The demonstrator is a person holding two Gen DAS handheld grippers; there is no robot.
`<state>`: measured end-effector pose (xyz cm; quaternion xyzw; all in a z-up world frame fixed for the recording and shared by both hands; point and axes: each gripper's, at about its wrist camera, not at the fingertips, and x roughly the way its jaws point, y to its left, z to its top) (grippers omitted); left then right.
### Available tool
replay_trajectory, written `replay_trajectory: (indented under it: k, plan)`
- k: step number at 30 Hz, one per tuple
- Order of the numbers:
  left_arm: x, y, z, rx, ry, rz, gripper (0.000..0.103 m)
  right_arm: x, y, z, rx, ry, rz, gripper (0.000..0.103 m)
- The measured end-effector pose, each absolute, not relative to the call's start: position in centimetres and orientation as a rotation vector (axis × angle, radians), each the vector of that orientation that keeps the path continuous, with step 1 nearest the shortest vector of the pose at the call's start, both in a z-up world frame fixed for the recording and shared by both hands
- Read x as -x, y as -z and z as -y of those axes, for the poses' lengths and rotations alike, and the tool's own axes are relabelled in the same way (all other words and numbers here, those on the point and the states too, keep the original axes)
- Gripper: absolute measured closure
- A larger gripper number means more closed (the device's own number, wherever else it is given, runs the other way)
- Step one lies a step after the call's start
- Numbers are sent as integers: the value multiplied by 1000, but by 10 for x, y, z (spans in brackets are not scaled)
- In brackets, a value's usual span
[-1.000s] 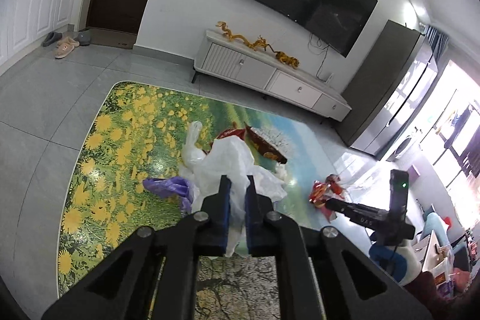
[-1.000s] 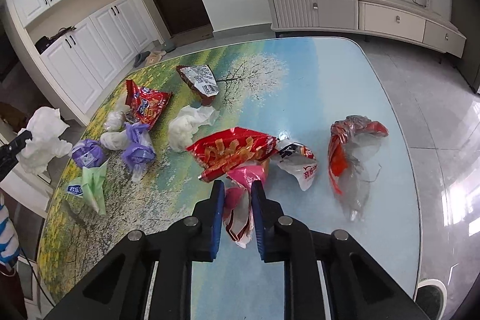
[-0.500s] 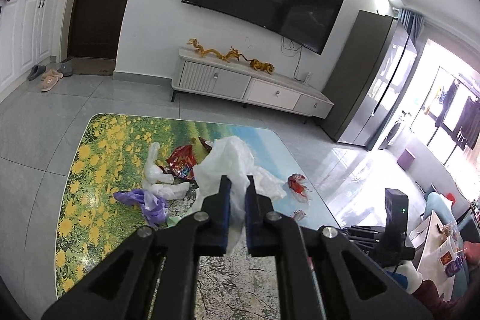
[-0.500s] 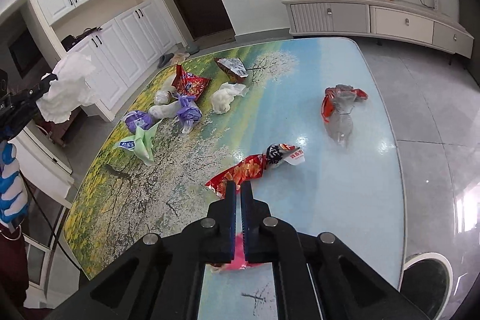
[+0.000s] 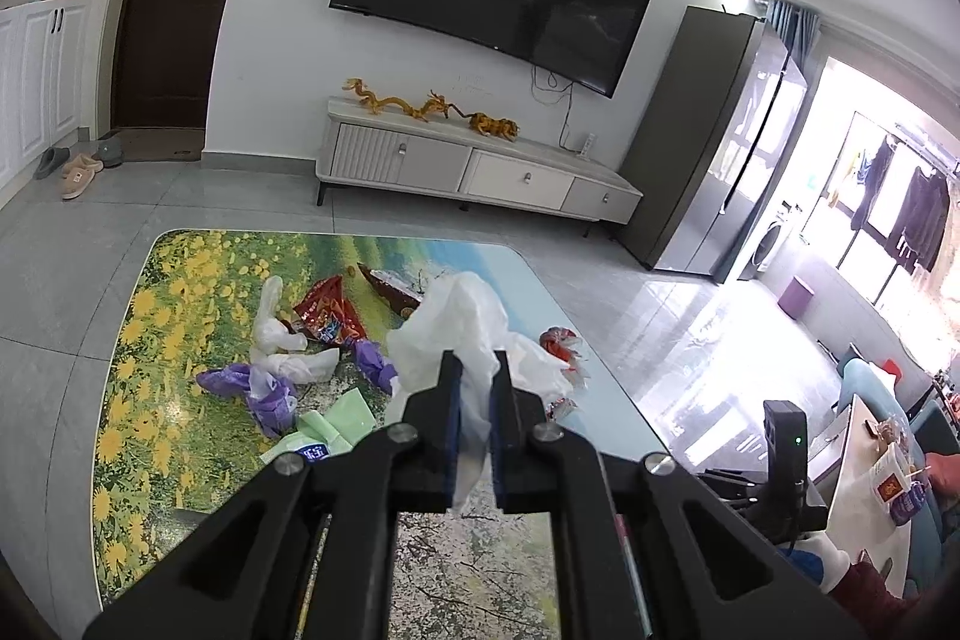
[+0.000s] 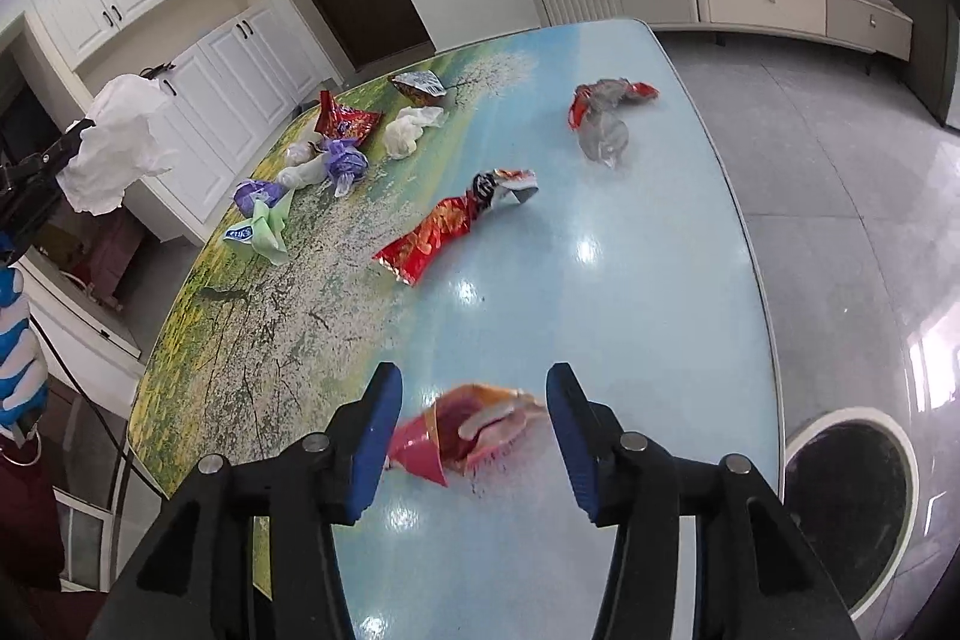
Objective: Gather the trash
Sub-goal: 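Grasp the red-and-white wrapper with the right tool, holding the bag in the left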
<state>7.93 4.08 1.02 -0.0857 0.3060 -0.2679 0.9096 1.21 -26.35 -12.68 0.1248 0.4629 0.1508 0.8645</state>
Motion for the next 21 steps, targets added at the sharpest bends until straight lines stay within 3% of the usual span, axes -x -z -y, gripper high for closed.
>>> replay_trajectory:
  k: [13, 15, 16, 21]
  plan:
    - [-78, 8, -46, 186, 591, -645, 96, -26, 147, 238, -313, -280, -1044, 55]
    - [-77, 9, -48, 182, 582, -646, 96, -31, 147, 233, -277, -268, -1047, 64]
    - [-76, 10, -49, 180, 580, -648, 96, -32, 148, 231, -266, -276, -1055, 75]
    - [-73, 11, -43, 159, 584, -656, 96, -27, 147, 225, -233, -306, -1039, 80]
